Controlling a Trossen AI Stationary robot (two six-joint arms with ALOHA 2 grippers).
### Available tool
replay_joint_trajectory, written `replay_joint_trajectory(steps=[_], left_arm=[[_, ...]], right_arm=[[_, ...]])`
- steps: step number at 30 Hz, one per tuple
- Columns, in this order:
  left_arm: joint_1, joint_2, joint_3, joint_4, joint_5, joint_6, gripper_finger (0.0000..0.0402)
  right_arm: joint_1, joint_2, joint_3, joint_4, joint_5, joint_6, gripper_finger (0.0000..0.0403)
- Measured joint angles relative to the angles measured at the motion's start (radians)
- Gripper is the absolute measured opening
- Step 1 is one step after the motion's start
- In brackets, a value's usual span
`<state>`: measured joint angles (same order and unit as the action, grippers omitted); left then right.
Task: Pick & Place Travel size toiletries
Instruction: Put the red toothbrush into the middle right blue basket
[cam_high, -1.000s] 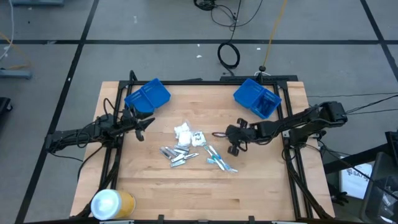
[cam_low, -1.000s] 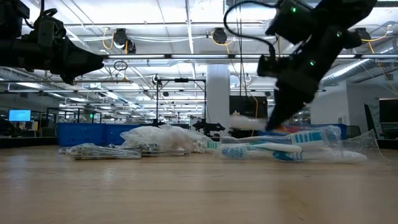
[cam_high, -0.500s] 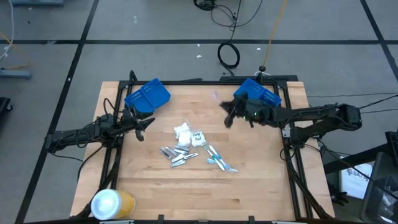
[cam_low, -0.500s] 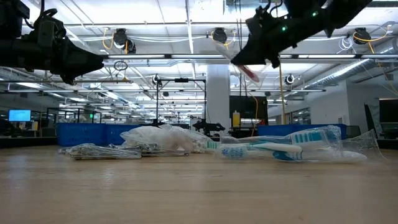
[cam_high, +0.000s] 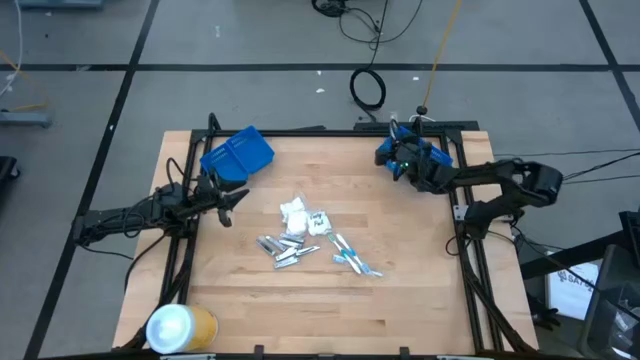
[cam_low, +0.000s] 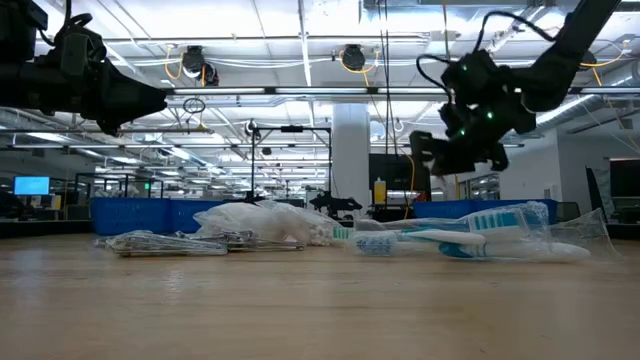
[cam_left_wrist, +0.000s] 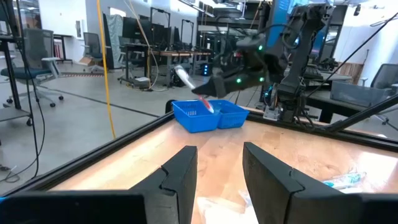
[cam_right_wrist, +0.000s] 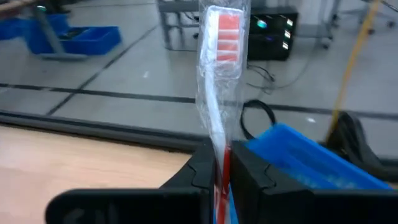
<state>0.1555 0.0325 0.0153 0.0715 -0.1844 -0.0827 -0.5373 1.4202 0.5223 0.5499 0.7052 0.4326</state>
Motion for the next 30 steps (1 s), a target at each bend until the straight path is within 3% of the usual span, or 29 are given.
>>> replay_joint_trajectory(steps=[7, 20, 30], left_arm=[[0.000, 0.000, 0.000, 0.000, 0.000, 0.000, 0.0127], [0.000, 0.000, 0.000, 0.000, 0.000, 0.000, 0.0127], [0.000, 0.000, 0.000, 0.000, 0.000, 0.000, 0.0127]], right_arm=[[-0.044, 0.022, -0.039, 0.062, 0.001, 0.024, 0.0020], [-0.041, 0.022, -0.039, -0.009, 0.005, 0.063, 0.0026], [-0.044, 0.022, -0.039, -0.031, 0.002, 0.106, 0.0077]])
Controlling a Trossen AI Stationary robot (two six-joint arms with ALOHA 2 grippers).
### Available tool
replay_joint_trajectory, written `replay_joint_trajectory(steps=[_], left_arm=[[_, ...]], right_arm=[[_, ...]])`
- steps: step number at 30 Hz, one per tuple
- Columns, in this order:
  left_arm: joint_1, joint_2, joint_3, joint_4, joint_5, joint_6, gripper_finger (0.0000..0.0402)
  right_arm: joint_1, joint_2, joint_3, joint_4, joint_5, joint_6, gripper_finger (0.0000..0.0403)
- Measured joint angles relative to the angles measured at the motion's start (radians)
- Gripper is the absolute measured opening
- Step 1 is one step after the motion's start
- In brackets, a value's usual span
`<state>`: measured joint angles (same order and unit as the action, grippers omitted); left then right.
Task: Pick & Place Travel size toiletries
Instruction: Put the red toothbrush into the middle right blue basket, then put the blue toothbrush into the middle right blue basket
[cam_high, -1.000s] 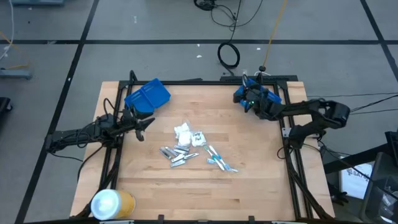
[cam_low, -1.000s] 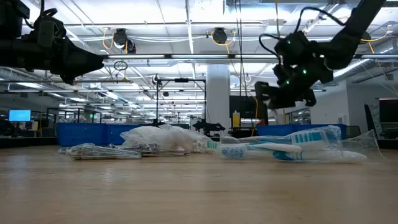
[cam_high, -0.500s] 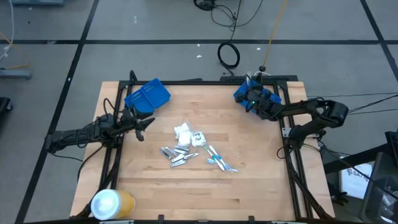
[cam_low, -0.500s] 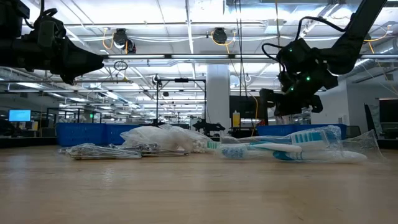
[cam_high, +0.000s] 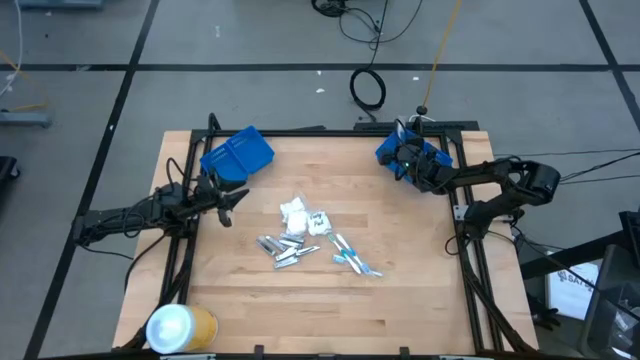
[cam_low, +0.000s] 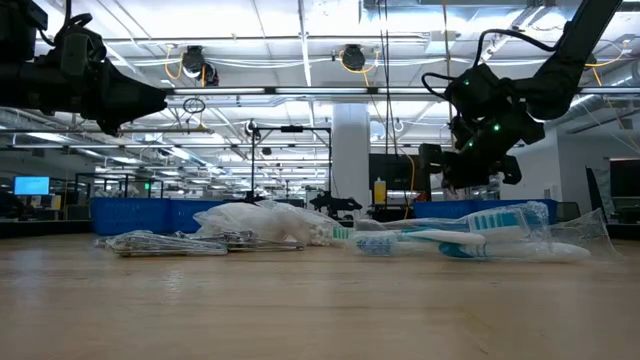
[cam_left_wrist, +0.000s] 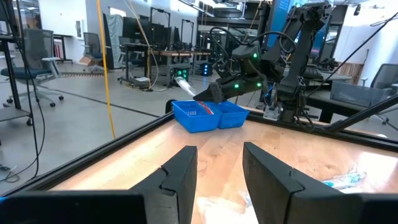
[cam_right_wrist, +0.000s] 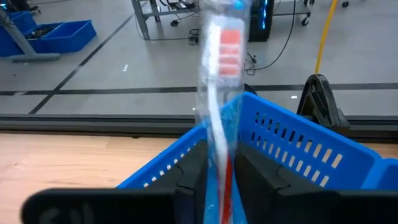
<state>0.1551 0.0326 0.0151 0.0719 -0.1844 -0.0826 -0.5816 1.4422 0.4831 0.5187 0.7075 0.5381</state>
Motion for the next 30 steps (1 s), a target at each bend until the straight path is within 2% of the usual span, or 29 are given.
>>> replay_joint_trajectory(steps=[8, 14, 16, 18, 22, 25, 27, 30], left_arm=[[0.000, 0.000, 0.000, 0.000, 0.000, 0.000, 0.0127], [0.000, 0.000, 0.000, 0.000, 0.000, 0.000, 0.0127], [0.000, 0.000, 0.000, 0.000, 0.000, 0.000, 0.0127], [0.000, 0.000, 0.000, 0.000, 0.000, 0.000, 0.0127], [0.000, 0.000, 0.000, 0.000, 0.000, 0.000, 0.0127], [0.000, 0.000, 0.000, 0.000, 0.000, 0.000, 0.0127], [0.000, 0.000, 0.000, 0.000, 0.000, 0.000, 0.0127], [0.000, 0.000, 0.000, 0.000, 0.000, 0.000, 0.0127]], right_arm=[[0.000, 0.000, 0.000, 0.000, 0.000, 0.000, 0.0129], [0.004, 0.000, 0.000, 0.028, -0.004, -0.030, 0.0146], [0.025, -0.011, 0.000, 0.079, -0.058, -0.089, 0.0148], [0.064, -0.025, 0.000, 0.167, -0.160, -0.183, 0.0148], [0.195, -0.063, 0.000, 0.331, -0.409, -0.333, 0.0148], [0.354, -0.080, 0.030, 0.342, -0.500, -0.415, 0.0148], [0.483, -0.085, 0.077, 0.249, -0.483, -0.467, 0.0148], [0.668, -0.082, 0.213, -0.066, -0.336, -0.509, 0.0148]])
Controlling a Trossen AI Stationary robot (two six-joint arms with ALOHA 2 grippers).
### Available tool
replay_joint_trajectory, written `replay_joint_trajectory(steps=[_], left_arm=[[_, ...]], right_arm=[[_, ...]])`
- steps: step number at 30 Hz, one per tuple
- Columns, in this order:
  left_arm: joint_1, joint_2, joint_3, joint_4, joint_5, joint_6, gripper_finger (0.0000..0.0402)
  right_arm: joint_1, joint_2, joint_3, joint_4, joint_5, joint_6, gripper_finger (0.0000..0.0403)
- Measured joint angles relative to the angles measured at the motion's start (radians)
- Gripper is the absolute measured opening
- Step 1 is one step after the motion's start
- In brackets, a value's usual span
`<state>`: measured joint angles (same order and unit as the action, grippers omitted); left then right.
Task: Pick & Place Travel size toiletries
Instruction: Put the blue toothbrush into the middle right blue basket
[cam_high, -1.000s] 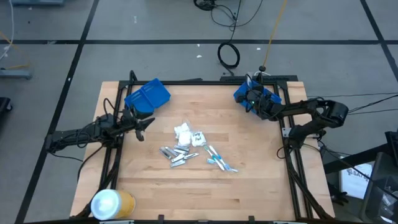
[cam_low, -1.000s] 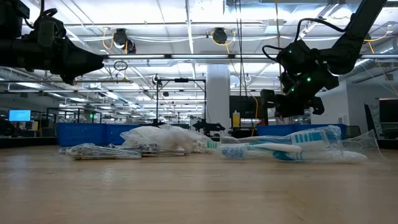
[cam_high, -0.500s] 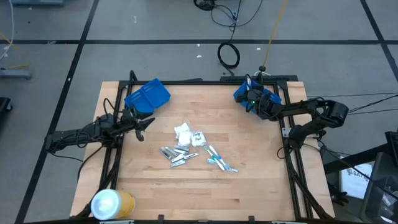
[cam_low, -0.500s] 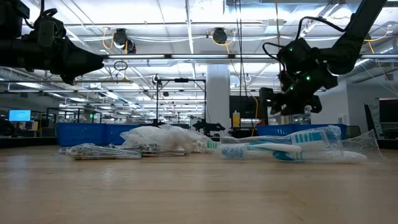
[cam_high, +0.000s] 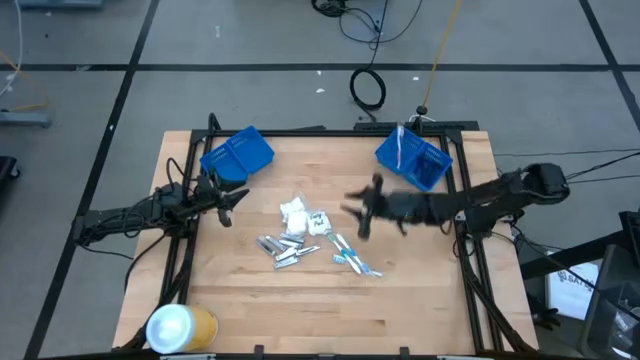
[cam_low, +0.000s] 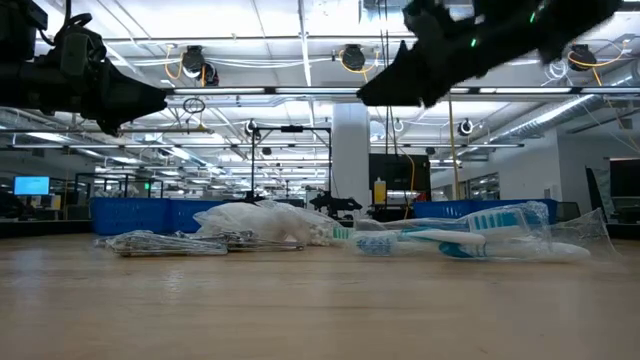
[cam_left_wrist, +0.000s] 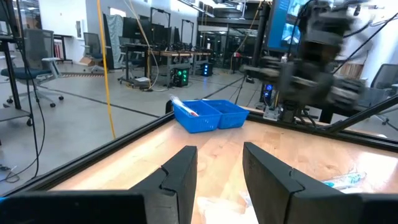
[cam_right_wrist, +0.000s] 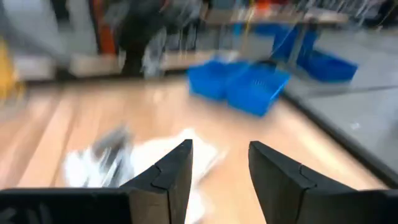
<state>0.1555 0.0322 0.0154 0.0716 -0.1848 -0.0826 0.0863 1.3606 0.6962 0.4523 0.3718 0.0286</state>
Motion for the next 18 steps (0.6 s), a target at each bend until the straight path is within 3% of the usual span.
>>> replay_joint_trajectory(steps=[3, 6, 11, 18], left_arm=[[-0.001, 0.000, 0.000, 0.000, 0.000, 0.000, 0.0127], [-0.001, 0.000, 0.000, 0.000, 0.000, 0.000, 0.0127], [-0.001, 0.000, 0.000, 0.000, 0.000, 0.000, 0.0127], [0.000, 0.000, 0.000, 0.000, 0.000, 0.000, 0.0127]], right_arm=[[0.134, 0.044, 0.159, -0.373, 0.150, 0.097, 0.0149], [0.212, 0.093, 0.266, -0.600, 0.178, 0.299, 0.0148], [0.265, 0.196, 0.295, -0.675, 0.096, 0.517, 0.0148], [0.267, 0.352, 0.283, -0.660, -0.021, 0.591, 0.0142]])
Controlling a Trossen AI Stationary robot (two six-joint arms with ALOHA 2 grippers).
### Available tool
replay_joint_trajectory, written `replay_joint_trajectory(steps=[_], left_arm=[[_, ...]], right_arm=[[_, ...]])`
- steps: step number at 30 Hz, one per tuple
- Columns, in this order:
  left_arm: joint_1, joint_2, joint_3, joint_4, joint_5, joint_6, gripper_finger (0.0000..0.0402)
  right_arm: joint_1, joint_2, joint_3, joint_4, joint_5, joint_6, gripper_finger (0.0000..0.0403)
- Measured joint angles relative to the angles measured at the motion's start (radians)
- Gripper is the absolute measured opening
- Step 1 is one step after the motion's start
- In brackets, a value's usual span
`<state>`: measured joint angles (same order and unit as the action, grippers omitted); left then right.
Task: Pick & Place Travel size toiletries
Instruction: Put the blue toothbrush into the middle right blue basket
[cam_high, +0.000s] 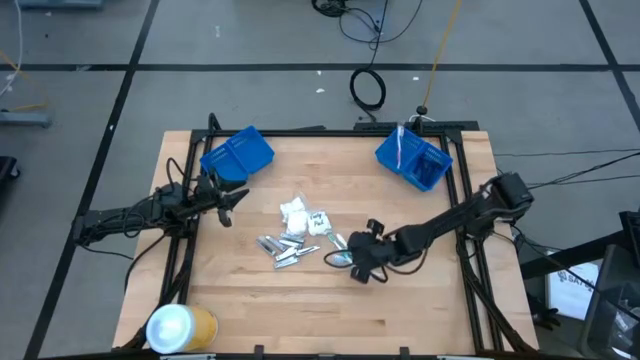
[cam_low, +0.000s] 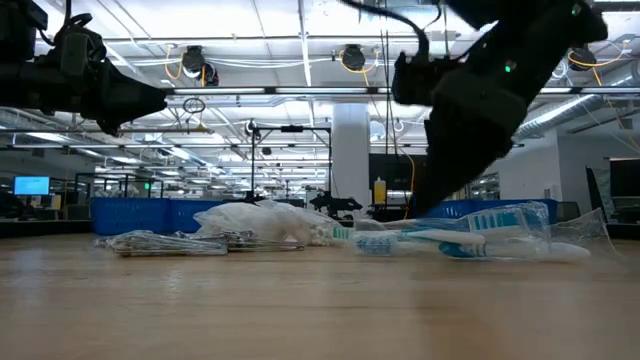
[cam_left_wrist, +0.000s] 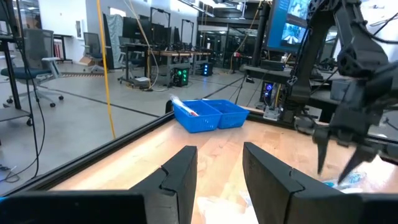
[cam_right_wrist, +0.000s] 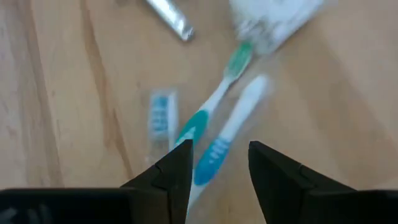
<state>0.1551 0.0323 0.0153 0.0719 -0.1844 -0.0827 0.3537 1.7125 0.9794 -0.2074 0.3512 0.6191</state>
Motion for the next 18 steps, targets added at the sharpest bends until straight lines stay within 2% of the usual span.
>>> replay_joint_trajectory(steps=[3, 11, 18], left_arm=[[0.000, 0.000, 0.000, 0.000, 0.000, 0.000, 0.0127], [0.000, 0.000, 0.000, 0.000, 0.000, 0.000, 0.0127], [0.000, 0.000, 0.000, 0.000, 0.000, 0.000, 0.0127]], right_arm=[[0.000, 0.039, 0.000, 0.012, -0.041, 0.013, 0.0140], [-0.022, 0.042, 0.000, -0.019, -0.042, 0.024, 0.0134], [-0.064, 0.038, 0.000, -0.069, -0.046, 0.031, 0.0104]])
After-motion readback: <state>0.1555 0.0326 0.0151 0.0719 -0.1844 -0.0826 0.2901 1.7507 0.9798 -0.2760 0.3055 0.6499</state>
